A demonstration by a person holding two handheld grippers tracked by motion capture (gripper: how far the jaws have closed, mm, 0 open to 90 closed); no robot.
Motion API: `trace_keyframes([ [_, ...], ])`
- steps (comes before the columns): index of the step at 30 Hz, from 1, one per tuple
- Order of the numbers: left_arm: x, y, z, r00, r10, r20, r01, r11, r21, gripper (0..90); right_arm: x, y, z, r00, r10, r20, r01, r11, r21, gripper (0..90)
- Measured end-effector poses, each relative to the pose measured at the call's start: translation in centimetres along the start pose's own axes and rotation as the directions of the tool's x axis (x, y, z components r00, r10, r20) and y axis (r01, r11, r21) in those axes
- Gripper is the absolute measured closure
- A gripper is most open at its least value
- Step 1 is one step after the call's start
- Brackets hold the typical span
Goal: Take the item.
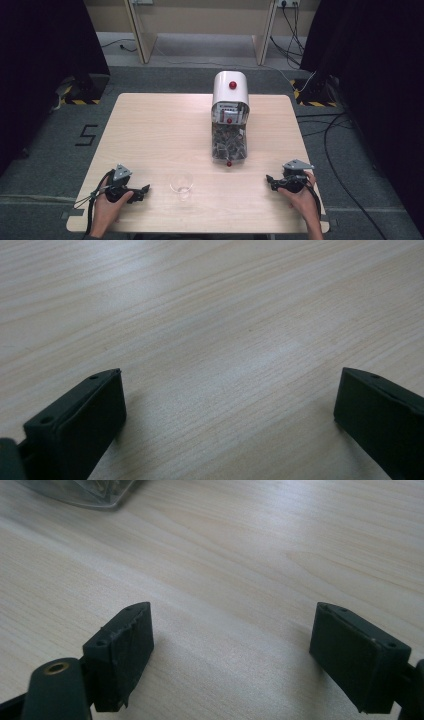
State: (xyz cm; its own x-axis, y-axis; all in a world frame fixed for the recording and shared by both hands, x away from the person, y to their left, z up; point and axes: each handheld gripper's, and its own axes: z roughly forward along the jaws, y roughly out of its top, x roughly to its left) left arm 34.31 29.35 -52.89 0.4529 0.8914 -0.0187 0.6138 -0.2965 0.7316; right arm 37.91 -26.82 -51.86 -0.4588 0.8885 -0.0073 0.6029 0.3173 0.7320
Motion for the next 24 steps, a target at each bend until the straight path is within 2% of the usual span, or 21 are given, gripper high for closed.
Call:
trace_keyframes([
  [24,0.00,0.00,0.00,1.0000,0.000,0.000,0.000,1.0000,0.000,0.0,-0.06,0.00,-0.02,1.0000,-0.004,-0.005,0.004,1.000,0.001,18.4],
])
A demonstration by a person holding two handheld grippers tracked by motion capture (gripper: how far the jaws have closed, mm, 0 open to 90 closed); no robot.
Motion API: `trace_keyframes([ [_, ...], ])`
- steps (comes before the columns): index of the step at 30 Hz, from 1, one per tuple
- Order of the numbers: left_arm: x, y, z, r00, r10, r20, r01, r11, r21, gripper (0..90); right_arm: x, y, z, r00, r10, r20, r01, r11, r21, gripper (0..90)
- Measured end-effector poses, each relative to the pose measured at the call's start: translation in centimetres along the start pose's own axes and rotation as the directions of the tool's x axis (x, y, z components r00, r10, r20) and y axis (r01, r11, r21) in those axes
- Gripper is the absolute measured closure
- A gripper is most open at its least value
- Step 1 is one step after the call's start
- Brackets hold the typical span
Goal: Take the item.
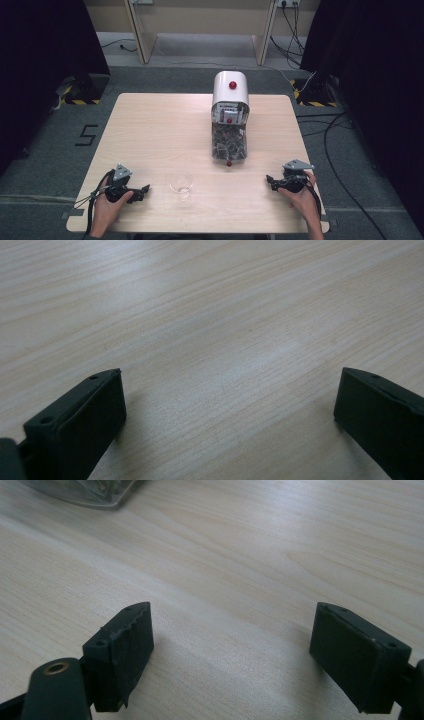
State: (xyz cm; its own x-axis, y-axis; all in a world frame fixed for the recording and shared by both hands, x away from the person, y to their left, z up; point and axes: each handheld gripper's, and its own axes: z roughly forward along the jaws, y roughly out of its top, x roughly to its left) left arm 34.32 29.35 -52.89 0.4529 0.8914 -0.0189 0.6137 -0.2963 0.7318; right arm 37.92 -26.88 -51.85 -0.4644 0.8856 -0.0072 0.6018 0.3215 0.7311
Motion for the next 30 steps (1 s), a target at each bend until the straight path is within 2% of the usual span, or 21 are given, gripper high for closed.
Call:
trace_keyframes([
  [5,0.0,0.0,0.0,1.0000,-0.001,0.000,0.001,1.0000,0.000,0.0,0.0,0.1,0.0,1.0000,0.002,-0.001,-0.002,1.000,-0.001,18.9],
  [8,0.0,0.0,0.0,1.0000,0.000,0.000,0.000,1.0000,0.000,0.0,-0.1,0.1,0.0,1.0000,0.004,-0.003,-0.004,1.000,-0.009,23.0],
  [11,0.0,0.0,0.0,1.0000,-0.001,0.000,0.001,1.0000,0.000,0.0,-0.1,0.2,-0.1,0.9999,0.005,-0.014,-0.005,1.000,-0.014,23.5],
  [19,0.0,0.0,0.0,1.0000,0.000,0.000,0.000,1.0000,0.000,0.0,0.4,1.0,-0.9,0.9998,-0.009,-0.016,0.008,0.997,-0.074,28.1],
  [24,0.0,0.0,0.0,1.0000,0.003,0.000,-0.003,1.0000,-0.001,0.0,1.2,2.1,-1.7,0.9976,-0.055,-0.042,0.049,0.991,-0.126,34.1],
  [27,0.0,0.0,0.0,1.0000,0.003,0.000,-0.003,1.0000,-0.001,0.0,1.8,2.6,-1.9,0.9953,-0.067,-0.071,0.056,0.988,-0.144,35.4],
  [30,0.0,0.0,0.0,1.0000,0.003,0.000,-0.003,1.0000,-0.001,0.0,2.3,3.1,-2.0,0.9929,-0.091,-0.076,0.079,0.985,-0.156,37.2],
])
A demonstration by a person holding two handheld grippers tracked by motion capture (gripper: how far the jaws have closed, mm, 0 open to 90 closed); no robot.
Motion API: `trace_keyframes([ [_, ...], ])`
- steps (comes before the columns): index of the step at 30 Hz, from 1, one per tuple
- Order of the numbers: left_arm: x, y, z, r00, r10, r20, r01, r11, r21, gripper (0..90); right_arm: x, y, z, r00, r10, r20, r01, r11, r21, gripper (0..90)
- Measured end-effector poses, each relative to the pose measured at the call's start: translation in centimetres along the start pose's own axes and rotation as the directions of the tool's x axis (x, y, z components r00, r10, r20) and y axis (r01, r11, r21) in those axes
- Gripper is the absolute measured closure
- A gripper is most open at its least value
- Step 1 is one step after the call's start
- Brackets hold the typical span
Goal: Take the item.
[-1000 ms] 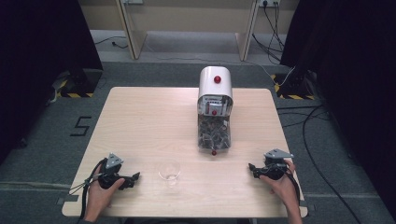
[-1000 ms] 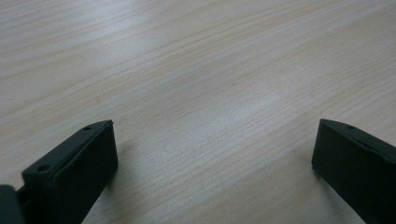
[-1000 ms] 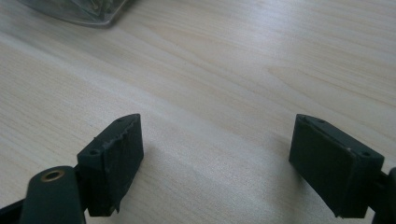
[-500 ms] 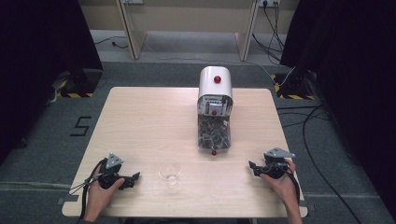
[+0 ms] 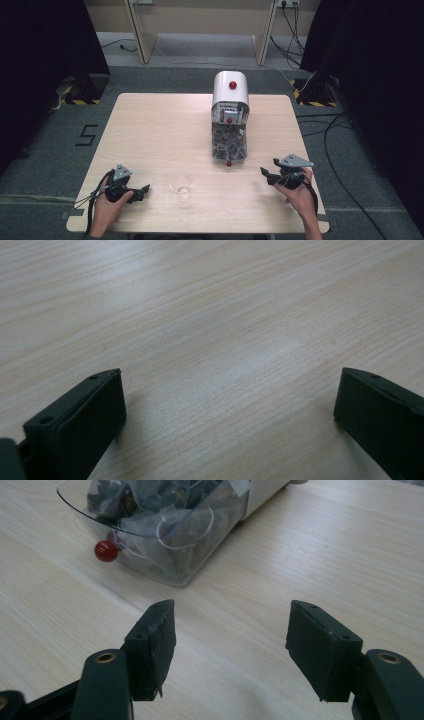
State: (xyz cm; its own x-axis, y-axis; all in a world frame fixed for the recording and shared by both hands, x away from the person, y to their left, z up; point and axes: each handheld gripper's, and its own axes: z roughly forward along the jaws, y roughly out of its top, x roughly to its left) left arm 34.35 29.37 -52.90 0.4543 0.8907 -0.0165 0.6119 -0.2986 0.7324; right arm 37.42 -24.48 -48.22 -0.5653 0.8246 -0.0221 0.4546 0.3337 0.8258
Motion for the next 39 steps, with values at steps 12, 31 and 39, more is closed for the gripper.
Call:
trace_keyframes([
  [12,0.0,0.0,0.0,1.0000,0.000,0.000,0.000,1.0000,0.000,0.0,1.1,1.4,0.2,0.9991,-0.036,-0.024,0.035,0.999,-0.041,42.3],
  [31,0.0,0.0,0.0,1.0000,0.000,0.000,0.000,1.0000,0.000,0.0,3.5,3.8,0.7,0.9919,-0.094,-0.085,0.085,0.991,-0.108,48.2],
  [39,0.0,0.0,0.0,1.0000,0.000,0.000,0.000,1.0000,0.000,0.0,4.9,5.2,2.0,0.9841,-0.126,-0.124,0.110,0.986,-0.127,49.4],
])
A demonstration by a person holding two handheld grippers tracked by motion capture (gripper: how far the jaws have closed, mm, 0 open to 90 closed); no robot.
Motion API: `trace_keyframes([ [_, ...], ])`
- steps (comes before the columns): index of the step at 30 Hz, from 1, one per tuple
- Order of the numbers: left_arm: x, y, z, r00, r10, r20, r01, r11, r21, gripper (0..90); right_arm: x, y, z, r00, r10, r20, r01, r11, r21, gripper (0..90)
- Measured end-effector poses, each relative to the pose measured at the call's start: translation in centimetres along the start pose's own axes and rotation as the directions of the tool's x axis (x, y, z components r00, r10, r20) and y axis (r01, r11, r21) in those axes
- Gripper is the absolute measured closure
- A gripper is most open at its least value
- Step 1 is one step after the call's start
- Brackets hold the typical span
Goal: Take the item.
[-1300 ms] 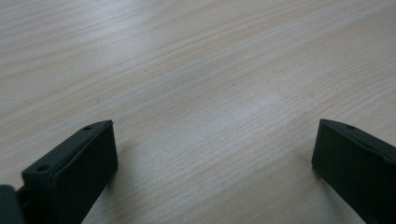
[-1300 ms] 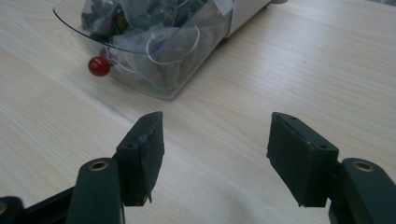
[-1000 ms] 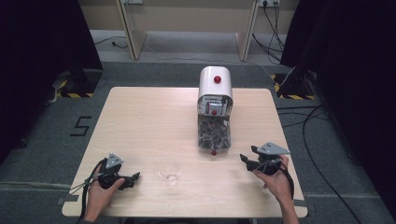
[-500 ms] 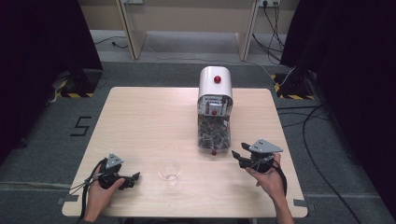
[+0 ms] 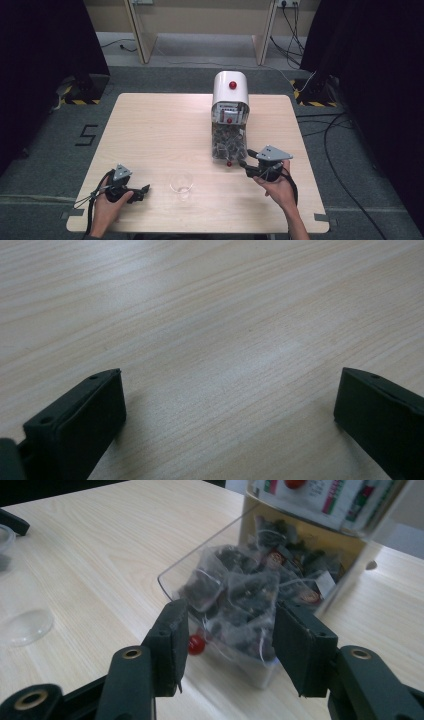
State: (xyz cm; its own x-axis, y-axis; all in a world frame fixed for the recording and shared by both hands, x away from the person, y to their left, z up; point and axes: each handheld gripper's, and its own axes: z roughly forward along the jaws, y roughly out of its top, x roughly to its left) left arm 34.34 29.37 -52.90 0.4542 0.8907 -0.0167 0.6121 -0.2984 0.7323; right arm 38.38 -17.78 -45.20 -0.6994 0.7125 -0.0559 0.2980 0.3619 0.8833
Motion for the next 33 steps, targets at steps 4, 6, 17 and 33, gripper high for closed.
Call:
trace_keyframes([
  [4,0.0,0.0,0.0,1.0000,0.000,0.000,0.000,1.0000,0.000,0.0,0.4,0.8,1.1,0.9997,-0.018,-0.015,0.018,1.000,-0.003,49.6],
  [6,0.0,0.0,0.0,1.0000,0.000,0.000,0.000,1.0000,0.000,0.0,0.7,1.1,1.6,0.9995,-0.025,-0.019,0.025,1.000,-0.003,50.0],
  [17,0.0,0.0,0.0,1.0000,0.000,0.000,0.000,1.0000,0.000,0.0,1.2,2.2,2.9,0.9982,-0.048,-0.035,0.048,0.999,-0.017,51.3],
  [33,0.0,0.0,0.0,1.0000,0.000,0.000,0.000,1.0000,0.000,0.0,1.3,2.9,5.4,0.9975,-0.050,-0.050,0.050,0.999,-0.005,52.3],
])
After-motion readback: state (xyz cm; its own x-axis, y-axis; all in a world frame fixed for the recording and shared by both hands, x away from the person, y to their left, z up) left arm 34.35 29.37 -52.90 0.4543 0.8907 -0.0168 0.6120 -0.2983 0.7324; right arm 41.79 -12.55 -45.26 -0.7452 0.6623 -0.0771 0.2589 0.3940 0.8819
